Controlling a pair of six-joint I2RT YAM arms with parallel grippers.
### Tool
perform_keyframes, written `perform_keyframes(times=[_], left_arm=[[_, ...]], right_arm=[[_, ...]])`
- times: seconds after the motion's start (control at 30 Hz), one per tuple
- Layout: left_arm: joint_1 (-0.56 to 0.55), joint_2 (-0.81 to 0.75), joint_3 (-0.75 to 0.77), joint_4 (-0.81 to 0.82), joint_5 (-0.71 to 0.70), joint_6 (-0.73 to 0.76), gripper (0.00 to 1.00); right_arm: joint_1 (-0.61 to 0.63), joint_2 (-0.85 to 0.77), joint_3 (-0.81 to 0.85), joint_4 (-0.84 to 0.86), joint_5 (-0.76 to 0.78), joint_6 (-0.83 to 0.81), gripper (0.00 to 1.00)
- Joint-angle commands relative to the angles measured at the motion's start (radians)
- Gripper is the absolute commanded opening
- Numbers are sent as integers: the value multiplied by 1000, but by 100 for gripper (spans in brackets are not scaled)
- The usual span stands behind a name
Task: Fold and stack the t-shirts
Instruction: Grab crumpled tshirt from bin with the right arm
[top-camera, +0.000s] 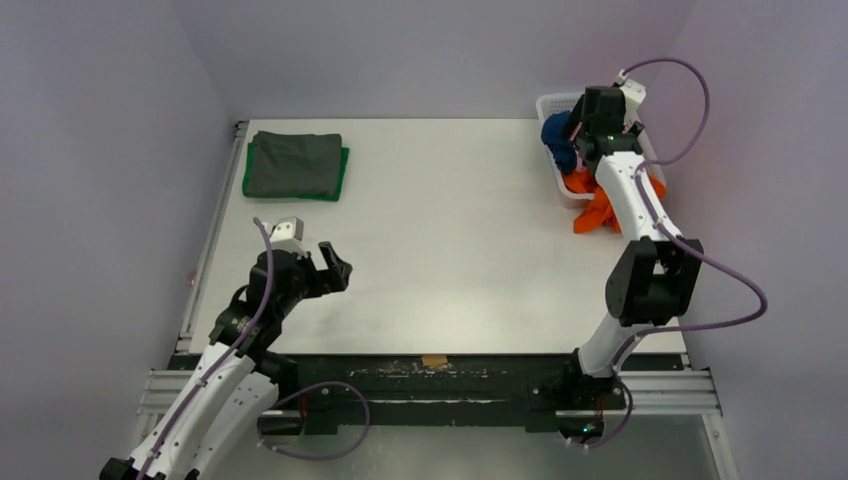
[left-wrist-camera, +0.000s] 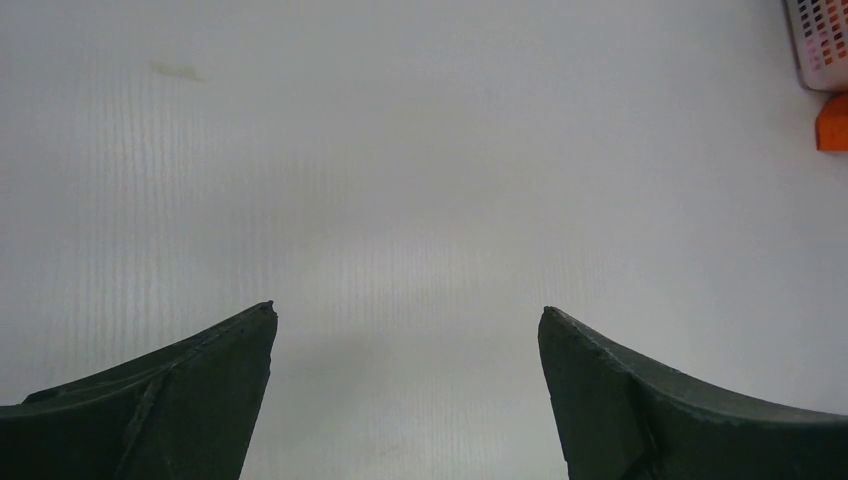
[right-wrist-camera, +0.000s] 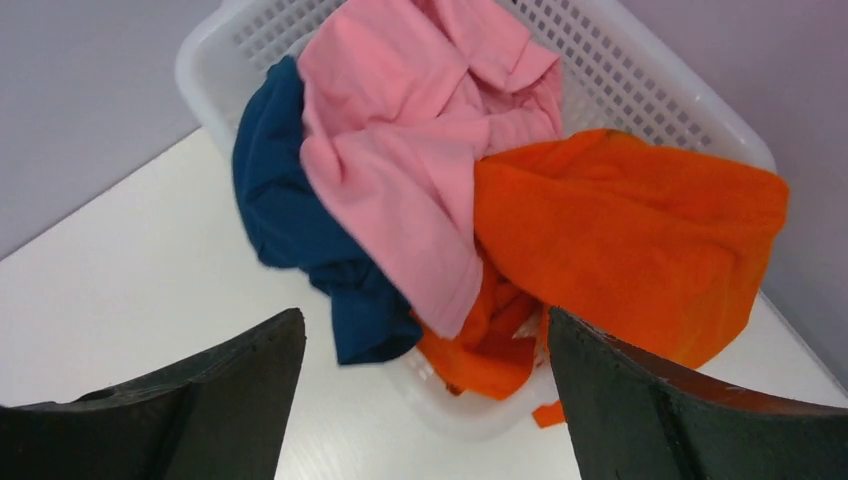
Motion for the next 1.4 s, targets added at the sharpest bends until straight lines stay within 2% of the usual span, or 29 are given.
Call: perform_keyframes(times=[0.0, 0.1, 0.23, 0.37, 0.5, 0.67, 0.7, 0.9, 0.93, 1.1, 1.37], left_arm=[[-2, 13, 16, 35, -38, 7, 100], [-2, 38, 23, 39, -49, 9, 100], [-2, 83, 37, 37, -63, 11, 100], [-2, 109, 43, 39, -74, 15, 100], [-1, 124, 47, 43, -86, 15, 100], [-2, 151, 55, 49, -87, 16, 100], [-2, 156, 55, 50, -87, 16, 100], [-2, 162, 58, 47, -89, 17, 100], [-2, 160, 58, 47, -89, 18, 100], [-2, 149, 57, 44, -89, 18, 100], [-2, 124, 50, 40, -89, 14, 100]], right_arm=[[-105, 138, 202, -116, -78, -34, 86], [-148, 232, 290, -123, -149, -46, 85], [-181, 357, 428, -120, -271, -52, 77], [-185, 462, 530, -126, -386, -49, 64], [-185, 505, 529, -96, -477, -46, 58], [-185, 509, 467, -45, -519, -57, 53], [-185, 512, 462, -39, -518, -60, 48], [-186, 535, 488, -53, -522, -74, 3], [-185, 531, 498, -57, -527, -78, 0], [-185, 440, 480, -18, -521, -86, 0], [-185, 143, 342, 167, -444, -118, 0]])
